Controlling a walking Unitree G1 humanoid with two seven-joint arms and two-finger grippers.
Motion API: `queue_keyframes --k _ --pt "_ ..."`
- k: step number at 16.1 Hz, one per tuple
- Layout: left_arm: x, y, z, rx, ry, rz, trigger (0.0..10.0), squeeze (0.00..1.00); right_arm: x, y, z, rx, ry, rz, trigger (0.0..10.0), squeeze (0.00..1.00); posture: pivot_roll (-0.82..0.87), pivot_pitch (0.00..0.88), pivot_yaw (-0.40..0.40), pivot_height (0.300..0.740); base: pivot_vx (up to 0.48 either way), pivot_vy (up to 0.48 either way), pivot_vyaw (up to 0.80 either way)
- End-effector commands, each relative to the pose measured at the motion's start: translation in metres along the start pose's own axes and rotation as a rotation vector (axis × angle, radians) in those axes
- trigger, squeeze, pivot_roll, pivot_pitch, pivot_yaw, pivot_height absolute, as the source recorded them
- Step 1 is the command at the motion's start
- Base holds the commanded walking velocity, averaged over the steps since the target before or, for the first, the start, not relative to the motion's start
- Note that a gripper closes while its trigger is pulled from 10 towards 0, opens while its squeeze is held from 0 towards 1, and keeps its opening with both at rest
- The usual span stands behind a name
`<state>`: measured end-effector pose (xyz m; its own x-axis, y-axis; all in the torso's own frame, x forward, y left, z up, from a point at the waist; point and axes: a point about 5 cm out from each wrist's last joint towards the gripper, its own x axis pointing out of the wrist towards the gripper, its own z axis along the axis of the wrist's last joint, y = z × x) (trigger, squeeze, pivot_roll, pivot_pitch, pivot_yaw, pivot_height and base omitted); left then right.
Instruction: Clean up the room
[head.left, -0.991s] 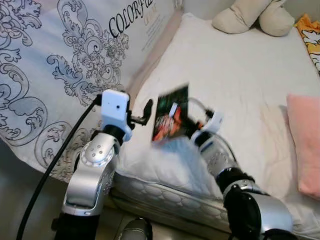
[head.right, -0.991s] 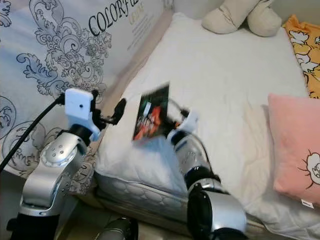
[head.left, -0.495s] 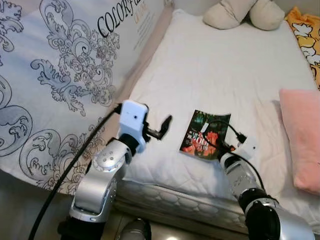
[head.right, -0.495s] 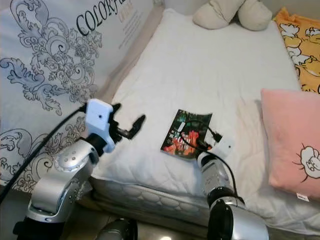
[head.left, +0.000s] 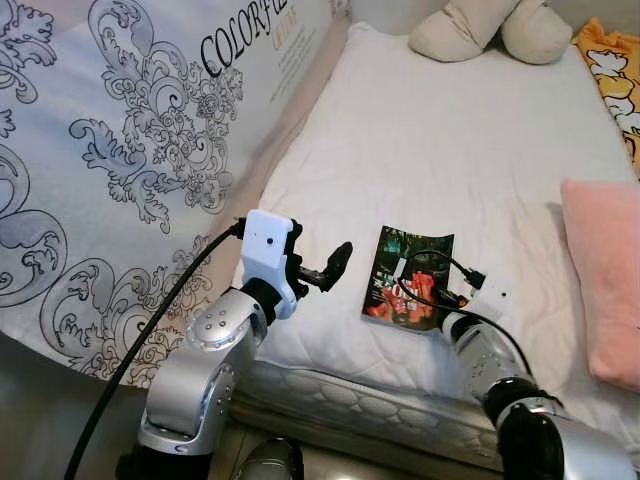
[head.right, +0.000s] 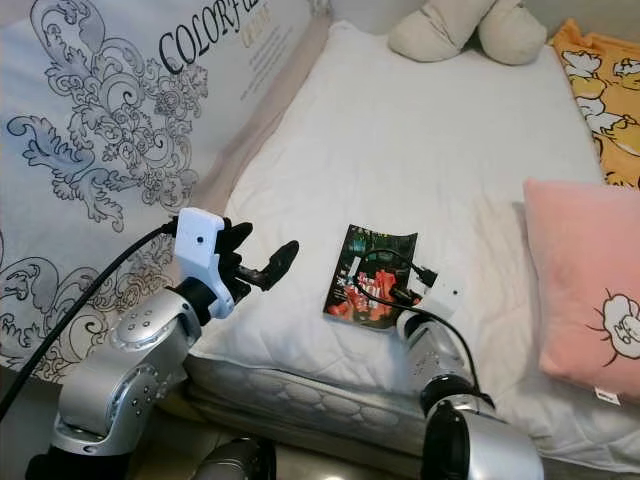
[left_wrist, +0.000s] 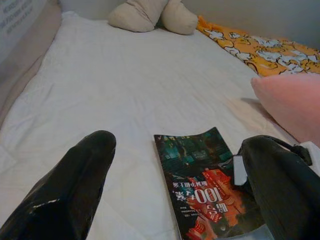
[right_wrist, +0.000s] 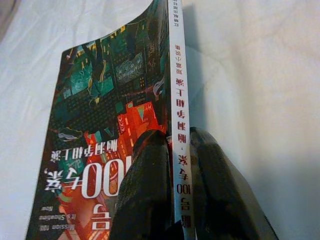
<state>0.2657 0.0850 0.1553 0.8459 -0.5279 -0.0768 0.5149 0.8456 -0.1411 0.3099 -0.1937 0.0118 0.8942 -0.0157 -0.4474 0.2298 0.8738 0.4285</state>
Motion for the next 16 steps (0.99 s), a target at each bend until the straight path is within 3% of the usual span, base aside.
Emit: queue_keyframes --k 1,5,6,7,8,9,11,16 --pt "-0.002 -0.003 0.002 0.002 -0.004 -0.002 10.0 0.00 0.000 -0.003 0.000 -0.051 0.027 -0.018 0.0 0.00 0.28 0.044 0.041 0.740 0.000 0.000 0.00" --pt "-0.002 -0.009 -0.001 0.010 0.004 -0.033 10.0 0.00 0.000 -0.007 0.003 -0.140 0.047 -0.020 0.0 0.00 0.27 0.036 0.034 0.740 0.000 0.000 0.00" --pt "-0.002 -0.010 -0.002 0.011 0.013 -0.043 10.0 0.00 -0.001 -0.008 0.001 -0.141 0.055 -0.027 2.4 0.00 0.27 0.034 0.032 0.740 0.000 0.000 0.00" --pt "-0.002 -0.010 -0.005 0.006 0.026 -0.055 10.0 0.00 -0.001 -0.008 -0.002 -0.137 0.070 -0.040 7.9 0.00 0.27 0.034 0.032 0.740 0.000 0.000 0.00" --pt "-0.002 -0.012 -0.008 -0.016 0.050 -0.074 10.0 0.00 -0.002 -0.010 -0.004 -0.132 0.077 -0.055 10.0 0.83 0.27 0.029 0.030 0.740 0.000 0.000 0.00" --pt "-0.004 -0.013 -0.012 -0.017 0.076 -0.097 10.0 0.00 -0.003 -0.011 -0.008 -0.132 0.086 -0.067 10.0 1.00 0.27 0.027 0.030 0.740 0.000 0.000 0.00" --pt "-0.004 -0.013 -0.014 -0.016 0.087 -0.106 10.0 0.00 -0.004 -0.012 -0.010 -0.134 0.092 -0.069 10.0 1.00 0.27 0.019 0.022 0.740 0.000 0.000 0.00" --pt "0.000 -0.015 -0.011 -0.026 0.064 -0.112 10.0 0.00 -0.006 -0.013 -0.016 -0.288 0.107 -0.023 10.0 1.00 0.26 0.000 0.005 0.740 0.000 0.000 0.00"
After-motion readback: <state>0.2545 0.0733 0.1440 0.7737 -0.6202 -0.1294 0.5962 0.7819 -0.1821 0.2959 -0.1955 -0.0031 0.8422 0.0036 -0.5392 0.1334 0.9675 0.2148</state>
